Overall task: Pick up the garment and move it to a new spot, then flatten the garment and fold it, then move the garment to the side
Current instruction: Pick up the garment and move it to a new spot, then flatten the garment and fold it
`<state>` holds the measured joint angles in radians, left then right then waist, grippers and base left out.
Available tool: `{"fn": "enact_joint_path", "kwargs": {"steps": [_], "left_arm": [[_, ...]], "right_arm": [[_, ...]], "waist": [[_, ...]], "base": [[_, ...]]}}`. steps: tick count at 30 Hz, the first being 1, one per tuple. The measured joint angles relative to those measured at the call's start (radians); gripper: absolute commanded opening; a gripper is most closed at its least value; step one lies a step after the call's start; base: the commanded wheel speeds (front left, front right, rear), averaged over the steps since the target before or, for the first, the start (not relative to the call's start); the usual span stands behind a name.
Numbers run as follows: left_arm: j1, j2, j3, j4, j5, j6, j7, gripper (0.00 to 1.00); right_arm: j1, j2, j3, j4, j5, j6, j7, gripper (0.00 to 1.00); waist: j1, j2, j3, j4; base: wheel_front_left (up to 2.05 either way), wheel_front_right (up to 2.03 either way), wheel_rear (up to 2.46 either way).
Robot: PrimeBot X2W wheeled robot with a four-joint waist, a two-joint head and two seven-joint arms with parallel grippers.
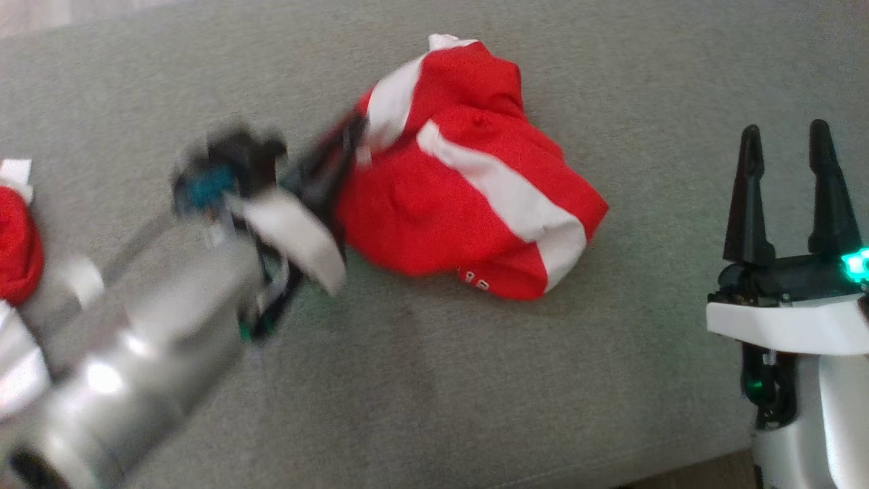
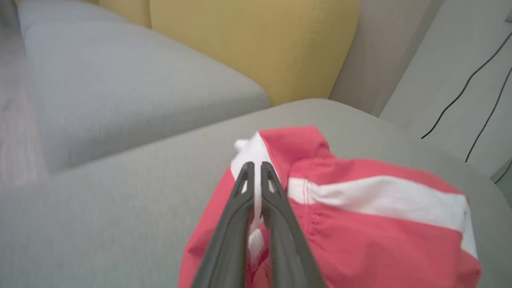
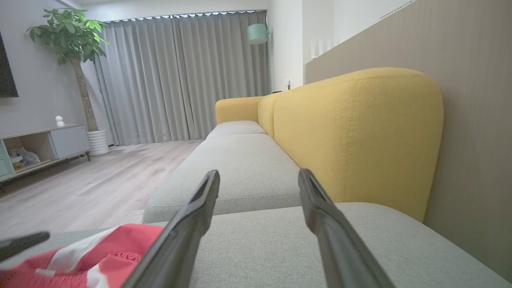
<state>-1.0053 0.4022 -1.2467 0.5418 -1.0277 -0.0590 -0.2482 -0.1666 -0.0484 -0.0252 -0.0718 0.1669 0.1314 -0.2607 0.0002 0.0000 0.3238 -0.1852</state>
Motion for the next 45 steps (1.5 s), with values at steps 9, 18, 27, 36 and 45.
{"fn": "enact_joint_path", "kwargs": {"steps": [9,18,27,36,45], "left_arm": [[0.531,-0.051,0.294,-0.24,0.155,0.043,-0.004,1.0],[0.833,-0.21,0.737,-0.473,0.444,0.17,-0.004,1.0],[1.058,-0.302,0.986,-0.546,0.757,0.191,-0.007,1.0],[1.161,-0.316,1.019,-0.541,0.916,0.137,-0.007,1.0],[1.161,-0.326,1.032,-0.517,0.952,0.102,-0.007,1.0]], "right_arm": [[0.042,0.001,-0.049,0.005,-0.058,0.0,0.0,1.0],[0.117,0.002,-0.047,0.1,-0.098,0.0,0.001,1.0],[0.249,0.003,-0.035,0.201,-0.116,0.0,0.002,1.0],[0.343,0.006,0.03,0.208,-0.137,0.0,0.002,1.0],[0.37,0.006,0.031,0.203,-0.132,0.0,0.003,1.0]], "waist": [[-0.0002,0.0,-0.019,0.114],[-0.0003,0.0,-0.104,0.245],[-0.0004,0.0,-0.225,0.311],[-0.0005,0.0,-0.307,0.311],[-0.0003,0.0,-0.315,0.282]], "base": [[0.0,0.0,0.0],[0.0,0.0,0.0],[0.0,0.0,0.0],[0.0,0.0,0.0],[0.0,0.0,0.0]]}}
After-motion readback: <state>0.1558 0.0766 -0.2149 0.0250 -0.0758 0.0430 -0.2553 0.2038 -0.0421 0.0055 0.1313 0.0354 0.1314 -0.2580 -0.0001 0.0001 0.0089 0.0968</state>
